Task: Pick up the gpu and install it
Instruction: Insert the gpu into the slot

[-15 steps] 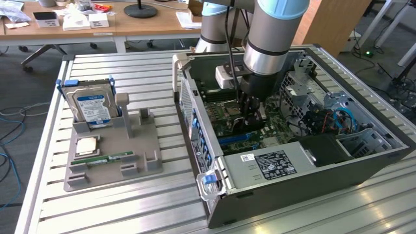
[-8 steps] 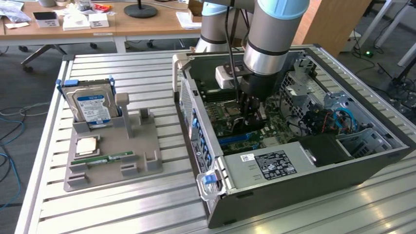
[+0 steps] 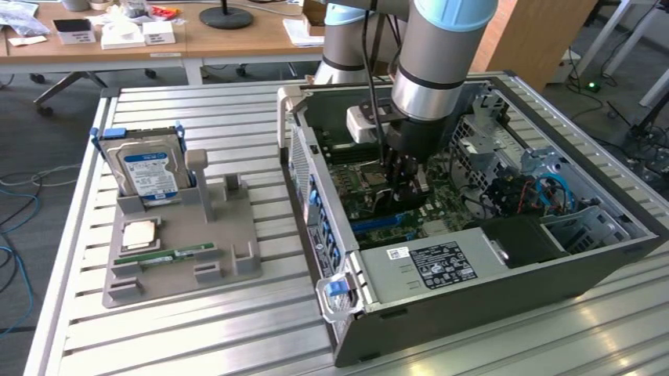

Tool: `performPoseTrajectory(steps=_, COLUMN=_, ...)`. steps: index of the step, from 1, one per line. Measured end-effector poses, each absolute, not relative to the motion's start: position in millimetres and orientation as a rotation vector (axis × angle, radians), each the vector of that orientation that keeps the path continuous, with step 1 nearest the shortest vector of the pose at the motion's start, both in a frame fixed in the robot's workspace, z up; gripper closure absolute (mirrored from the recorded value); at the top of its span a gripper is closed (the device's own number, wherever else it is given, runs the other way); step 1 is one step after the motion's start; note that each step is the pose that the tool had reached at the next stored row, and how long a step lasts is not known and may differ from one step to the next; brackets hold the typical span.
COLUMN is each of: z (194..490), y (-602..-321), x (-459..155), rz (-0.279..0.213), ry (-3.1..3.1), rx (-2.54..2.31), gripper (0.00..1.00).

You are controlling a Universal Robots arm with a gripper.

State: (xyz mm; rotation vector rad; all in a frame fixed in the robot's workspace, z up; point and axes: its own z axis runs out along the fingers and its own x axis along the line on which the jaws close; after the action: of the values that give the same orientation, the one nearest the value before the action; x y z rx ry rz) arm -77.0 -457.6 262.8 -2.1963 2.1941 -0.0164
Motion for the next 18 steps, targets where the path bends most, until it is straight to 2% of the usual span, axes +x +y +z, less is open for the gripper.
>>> performPoseTrajectory(steps=18, z=262.8, y=-458.4, x=-79.4, rz=-0.008, ry=2.19, rx=-2.193, gripper=0.74)
